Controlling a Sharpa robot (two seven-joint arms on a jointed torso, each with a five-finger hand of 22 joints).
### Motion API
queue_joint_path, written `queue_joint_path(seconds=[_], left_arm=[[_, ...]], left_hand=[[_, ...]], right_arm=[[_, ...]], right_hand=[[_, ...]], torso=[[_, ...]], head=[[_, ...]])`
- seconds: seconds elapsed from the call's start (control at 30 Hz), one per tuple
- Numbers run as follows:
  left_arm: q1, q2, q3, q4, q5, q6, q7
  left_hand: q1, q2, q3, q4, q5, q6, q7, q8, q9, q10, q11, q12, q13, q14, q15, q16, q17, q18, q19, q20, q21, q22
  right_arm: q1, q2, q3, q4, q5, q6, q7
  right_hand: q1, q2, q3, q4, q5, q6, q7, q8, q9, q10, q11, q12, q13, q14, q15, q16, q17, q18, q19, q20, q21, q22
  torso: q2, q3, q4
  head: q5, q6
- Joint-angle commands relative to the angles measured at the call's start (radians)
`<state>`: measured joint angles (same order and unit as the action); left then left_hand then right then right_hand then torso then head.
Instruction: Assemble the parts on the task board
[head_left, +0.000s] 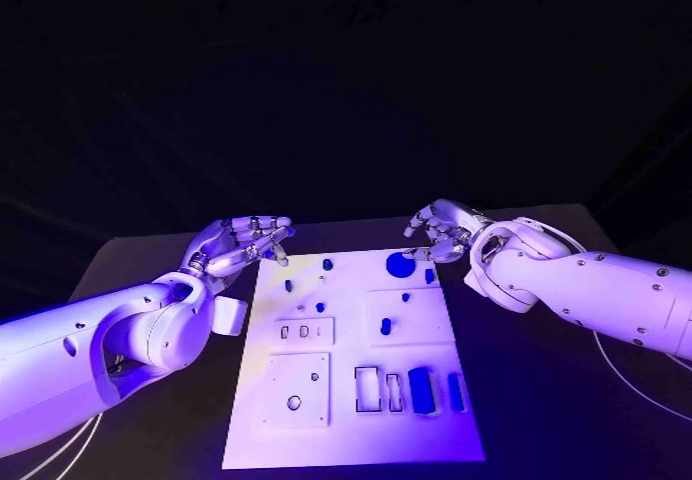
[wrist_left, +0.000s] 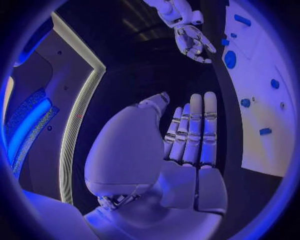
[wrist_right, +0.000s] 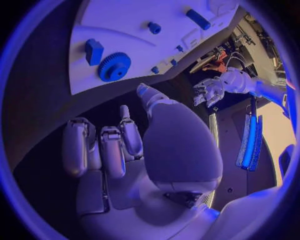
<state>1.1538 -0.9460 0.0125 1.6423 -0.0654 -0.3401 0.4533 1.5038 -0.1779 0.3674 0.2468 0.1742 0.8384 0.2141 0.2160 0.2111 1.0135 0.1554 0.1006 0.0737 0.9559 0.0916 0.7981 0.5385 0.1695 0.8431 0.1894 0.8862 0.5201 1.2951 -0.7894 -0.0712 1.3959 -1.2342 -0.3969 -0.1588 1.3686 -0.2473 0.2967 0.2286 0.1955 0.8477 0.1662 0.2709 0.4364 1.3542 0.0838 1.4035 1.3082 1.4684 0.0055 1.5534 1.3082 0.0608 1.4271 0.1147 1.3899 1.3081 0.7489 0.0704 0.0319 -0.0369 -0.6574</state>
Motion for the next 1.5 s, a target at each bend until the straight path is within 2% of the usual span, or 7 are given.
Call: queue_joint_path(seconds=[0.03, 0.13, 0.3, 0.5, 0.6, 1.17, 1.5], left_arm=[[0.001, -0.001, 0.001, 0.006, 0.001, 0.024, 0.013], [0.001, -0.001, 0.001, 0.007, 0.001, 0.024, 0.013], [0.001, -0.001, 0.001, 0.008, 0.000, 0.025, 0.012], [0.001, -0.001, 0.001, 0.008, 0.000, 0.025, 0.011], [0.001, -0.001, 0.001, 0.007, 0.000, 0.025, 0.011], [0.001, 0.001, 0.001, 0.006, 0.000, 0.024, 0.010], [0.001, 0.001, 0.001, 0.006, 0.000, 0.023, 0.010]], left_hand=[[0.007, -0.003, 0.007, 0.001, -0.006, -0.002, -0.003, 0.005, 0.002, 0.005, 0.002, -0.006, 0.001, -0.007, -0.001, 0.005, 0.001, 0.013, -0.008, -0.002, 0.008, 0.002], [0.007, -0.003, 0.007, 0.001, -0.006, -0.002, -0.003, 0.005, 0.002, 0.005, 0.002, -0.006, 0.001, -0.007, -0.001, 0.005, 0.001, 0.013, -0.008, -0.002, 0.008, 0.002], [0.007, -0.003, 0.007, 0.001, -0.006, -0.002, -0.003, 0.005, 0.002, 0.005, 0.002, -0.006, 0.001, -0.007, -0.001, 0.005, 0.001, 0.013, -0.008, -0.002, 0.008, 0.002], [0.007, -0.003, 0.007, 0.001, -0.006, -0.002, -0.003, 0.005, 0.002, 0.005, 0.002, -0.006, 0.001, -0.007, -0.001, 0.005, 0.001, 0.013, -0.008, -0.002, 0.008, 0.002], [0.007, -0.003, 0.007, 0.001, -0.006, -0.002, -0.003, 0.005, 0.002, 0.005, 0.002, -0.006, 0.001, -0.007, -0.001, 0.005, 0.001, 0.013, -0.008, -0.002, 0.008, 0.002], [0.007, -0.003, 0.007, 0.001, -0.006, -0.002, -0.003, 0.005, 0.002, 0.005, 0.002, -0.006, 0.001, -0.007, -0.001, 0.005, 0.001, 0.013, -0.008, -0.002, 0.008, 0.002], [0.007, -0.003, 0.007, 0.001, -0.006, -0.002, -0.003, 0.005, 0.002, 0.005, 0.002, -0.006, 0.001, -0.007, -0.001, 0.005, 0.001, 0.013, -0.008, -0.002, 0.008, 0.002]], right_arm=[[-0.002, 0.010, 0.000, -0.016, -0.028, 0.067, -0.039], [-0.004, 0.022, 0.000, -0.029, -0.040, 0.072, -0.052], [-0.008, 0.043, -0.001, -0.049, -0.058, 0.076, -0.071], [-0.014, 0.061, -0.004, -0.065, -0.073, 0.091, -0.086], [-0.017, 0.066, -0.005, -0.069, -0.080, 0.100, -0.090], [-0.028, 0.093, -0.014, -0.082, -0.109, 0.118, -0.105], [-0.028, 0.101, -0.017, -0.088, -0.122, 0.120, -0.112]], right_hand=[[0.003, 0.006, -0.027, 0.013, -0.005, -0.013, 0.001, 0.008, 0.002, 0.005, 0.002, 0.008, 0.026, 0.096, 0.007, 0.006, 0.232, -0.007, 0.008, 0.003, 0.008, 0.045], [0.015, 0.013, -0.062, 0.031, -0.005, -0.023, 0.003, 0.012, 0.002, 0.005, 0.004, 0.010, 0.029, 0.097, 0.009, 0.008, 0.237, -0.008, 0.011, 0.005, 0.012, 0.052], [0.026, 0.019, -0.085, 0.044, -0.003, -0.028, 0.004, 0.016, 0.001, 0.008, 0.005, 0.014, 0.034, 0.097, 0.011, 0.010, 0.241, -0.009, 0.014, 0.006, 0.017, 0.059], [0.031, 0.022, -0.093, 0.048, -0.001, -0.030, 0.005, 0.017, 0.001, 0.009, 0.006, 0.015, 0.036, 0.098, 0.011, 0.011, 0.244, -0.010, 0.016, 0.007, 0.020, 0.063], [0.036, 0.025, -0.096, 0.050, 0.002, -0.030, 0.005, 0.018, 0.001, 0.010, 0.006, 0.016, 0.036, 0.099, 0.011, 0.012, 0.246, -0.011, 0.018, 0.007, 0.022, 0.066], [0.074, 0.041, -0.097, 0.050, 0.010, -0.018, 0.002, 0.029, 0.002, 0.033, 0.004, 0.034, 0.062, 0.101, 0.010, 0.016, 0.257, -0.015, 0.027, 0.007, 0.035, 0.084], [0.112, 0.062, -0.063, 0.047, 0.012, 0.005, -0.003, 0.039, -0.001, 0.040, -0.002, 0.038, 0.068, 0.102, 0.006, 0.017, 0.260, -0.016, 0.031, 0.003, 0.040, 0.093]], torso=[[0.001, 0.0010, 0.0012], [0.001, 0.0003, 0.0015], [0.001, 0.0008, 0.0017], [0.000, 0.0002, -0.0012], [0.001, 0.0012, -0.0010], [0.001, 0.0009, -0.0012], [0.001, 0.0013, -0.0019]], head=[[-0.003, -0.006], [-0.004, -0.005], [-0.003, -0.009], [0.000, -0.012], [0.001, -0.014], [0.005, -0.010], [0.005, -0.013]])
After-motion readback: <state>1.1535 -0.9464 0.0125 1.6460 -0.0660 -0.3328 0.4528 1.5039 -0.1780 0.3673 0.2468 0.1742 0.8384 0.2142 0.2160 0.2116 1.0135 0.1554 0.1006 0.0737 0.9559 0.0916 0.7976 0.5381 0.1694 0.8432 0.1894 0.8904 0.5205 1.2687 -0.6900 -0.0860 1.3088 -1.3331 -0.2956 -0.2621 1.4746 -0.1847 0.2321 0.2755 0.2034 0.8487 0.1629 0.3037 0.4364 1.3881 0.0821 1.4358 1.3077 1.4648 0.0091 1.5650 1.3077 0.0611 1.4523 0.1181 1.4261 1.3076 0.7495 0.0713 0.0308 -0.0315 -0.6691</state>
